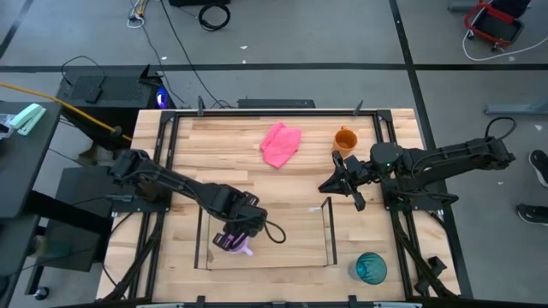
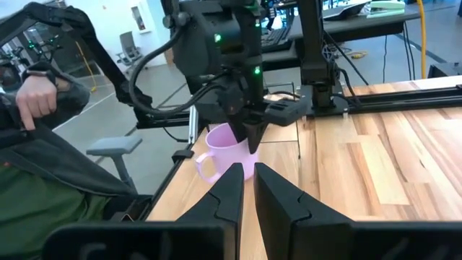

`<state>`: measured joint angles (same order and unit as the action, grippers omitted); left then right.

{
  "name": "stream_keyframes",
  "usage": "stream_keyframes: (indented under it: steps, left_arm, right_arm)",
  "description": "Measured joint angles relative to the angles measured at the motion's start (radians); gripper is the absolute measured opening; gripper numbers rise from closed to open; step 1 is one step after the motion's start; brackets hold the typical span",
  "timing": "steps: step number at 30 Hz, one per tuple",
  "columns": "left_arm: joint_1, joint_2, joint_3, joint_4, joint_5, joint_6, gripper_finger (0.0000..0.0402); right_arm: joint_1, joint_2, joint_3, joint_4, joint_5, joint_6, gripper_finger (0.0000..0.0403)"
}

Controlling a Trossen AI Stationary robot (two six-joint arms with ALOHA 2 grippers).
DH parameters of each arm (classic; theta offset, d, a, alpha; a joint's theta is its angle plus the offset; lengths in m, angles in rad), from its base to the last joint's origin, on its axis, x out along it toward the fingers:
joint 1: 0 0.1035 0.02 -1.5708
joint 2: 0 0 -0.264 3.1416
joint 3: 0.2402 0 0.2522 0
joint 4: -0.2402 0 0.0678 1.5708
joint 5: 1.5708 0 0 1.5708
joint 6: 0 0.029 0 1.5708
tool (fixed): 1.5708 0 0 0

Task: Stack small to large cups/mugs on shelf
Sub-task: Put the purple mug on the shelf

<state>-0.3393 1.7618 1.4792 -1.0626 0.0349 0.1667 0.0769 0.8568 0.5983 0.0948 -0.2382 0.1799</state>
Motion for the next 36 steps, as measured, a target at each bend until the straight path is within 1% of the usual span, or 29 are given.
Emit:
stream_keyframes:
  steps: [6, 9, 12, 17, 20, 25, 31, 36]
  left_arm:
    - [0.022, -0.06, 0.011, -0.013, 0.0, -0.085, 0.0111]
    - [0.025, -0.092, 0.057, -0.033, 0.0, -0.151, 0.0119]
    - [0.024, -0.125, 0.128, -0.067, 0.0, -0.215, 0.0126]
    - [0.001, -0.142, 0.264, -0.236, -0.001, -0.369, 0.0132]
    - [-0.043, -0.143, 0.3, -0.332, -0.013, -0.456, 0.0129]
    - [-0.145, -0.142, 0.268, -0.379, -0.022, -0.598, 0.0116]
    - [-0.258, -0.141, 0.191, -0.375, -0.093, -0.788, 0.0105]
    - [-0.329, -0.141, 0.153, -0.308, -0.137, -0.9, 0.0099]
  right_arm:
    - [0.0, 0.0, 0.0, 0.001, 0.0, 0.0, 0.0041]
    - [0.0, 0.0, 0.0, 0.0, -0.001, 0.003, 0.0041]
    - [0.0, 0.0, 0.0, 0.0, -0.002, 0.005, 0.0041]
    - [0.0, 0.0, 0.0, 0.0, -0.003, 0.011, 0.0041]
    - [0.0, 0.0, 0.0, 0.005, -0.003, 0.011, 0.0041]
    - [0.0, 0.0, 0.005, 0.036, -0.033, 0.012, 0.0041]
    - [0.011, 0.0, 0.045, 0.033, -0.055, 0.011, 0.0041]
    - [0.055, 0.0, 0.066, 0.033, -0.055, 0.01, 0.0041]
